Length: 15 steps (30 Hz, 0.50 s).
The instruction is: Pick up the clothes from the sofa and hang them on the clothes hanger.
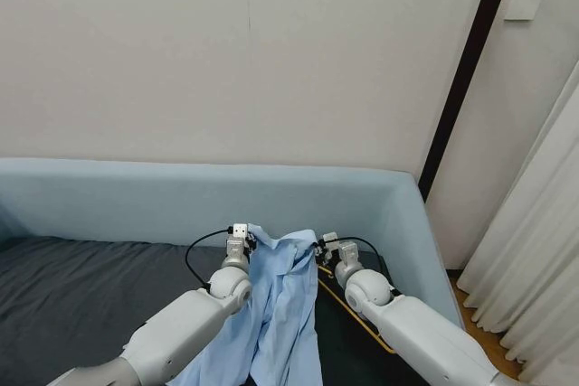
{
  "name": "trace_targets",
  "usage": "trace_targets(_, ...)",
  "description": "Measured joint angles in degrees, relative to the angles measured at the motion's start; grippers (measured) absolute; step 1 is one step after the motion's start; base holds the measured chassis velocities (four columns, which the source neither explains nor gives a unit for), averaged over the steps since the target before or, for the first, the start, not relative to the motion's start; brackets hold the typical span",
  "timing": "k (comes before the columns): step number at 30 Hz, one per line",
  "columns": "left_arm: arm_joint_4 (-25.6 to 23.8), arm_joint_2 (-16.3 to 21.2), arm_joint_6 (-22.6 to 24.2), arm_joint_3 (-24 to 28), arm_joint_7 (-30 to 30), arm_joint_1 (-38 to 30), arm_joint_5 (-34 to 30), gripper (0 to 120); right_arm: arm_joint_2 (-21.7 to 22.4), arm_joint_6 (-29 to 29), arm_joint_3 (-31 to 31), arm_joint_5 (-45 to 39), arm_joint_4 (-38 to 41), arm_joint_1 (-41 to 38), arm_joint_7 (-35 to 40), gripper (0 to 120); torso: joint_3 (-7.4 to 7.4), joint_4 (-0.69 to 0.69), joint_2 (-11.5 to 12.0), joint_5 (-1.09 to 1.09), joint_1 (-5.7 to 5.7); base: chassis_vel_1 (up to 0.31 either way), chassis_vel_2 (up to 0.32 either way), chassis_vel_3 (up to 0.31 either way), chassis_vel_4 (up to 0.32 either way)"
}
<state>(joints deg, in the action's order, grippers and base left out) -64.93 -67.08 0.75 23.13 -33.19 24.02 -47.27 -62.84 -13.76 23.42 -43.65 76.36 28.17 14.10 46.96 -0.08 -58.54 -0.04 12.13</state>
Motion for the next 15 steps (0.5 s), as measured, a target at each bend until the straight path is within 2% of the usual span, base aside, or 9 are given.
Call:
trace_targets(1, 0.00, 0.00, 0.00, 0.00, 0.00, 0.00, 0.00, 0, 0.00, 0.00, 0.00, 0.00, 0.00, 0.00, 0.00, 27, 0.00, 0.00, 0.00, 0.00, 0.00, 0.000, 0.000, 0.000, 0.000)
trace_targets(5, 0.34, -0.09, 0.28, 0.07, -0.39, -0.36, -0.59, 0, 2.14, -1.66, -1.01, 1.19, 3.21, 2.84, 0.82, 47, 0.00, 0.01, 0.00, 0.02, 0.00, 0.000, 0.000, 0.000, 0.000)
trace_targets(6, 0.34, -0.09, 0.28, 0.07, -0.39, -0.36, -0.59, 0, 2.14, -1.66, -1.01, 1.19, 3.21, 2.84, 0.82, 47, 0.00, 0.01, 0.00, 0.02, 0.00, 0.000, 0.000, 0.000, 0.000)
trace_targets(10, 0.14, -0.03, 0.47, 0.15, -0.65, -0.29, -0.81, 0, 5.66, -4.03, -4.01, 1.42, 6.08, 6.15, -2.14, 66, 0.00, 0.02, 0.00, 0.02, 0.00, 0.000, 0.000, 0.000, 0.000)
trace_targets(11, 0.14, -0.03, 0.47, 0.15, -0.65, -0.29, -0.81, 0, 5.66, -4.03, -4.01, 1.42, 6.08, 6.15, -2.14, 66, 0.00, 0.02, 0.00, 0.02, 0.00, 0.000, 0.000, 0.000, 0.000)
trace_targets(15, 0.15, -0.36, 0.48, 0.15, -0.69, -0.05, -0.80, 0, 7.80, -5.06, -9.89, 3.31, 5.89, 11.54, -6.17, 82, -0.01, 0.00, -0.01, 0.03, 0.00, 0.000, 0.000, 0.000, 0.000)
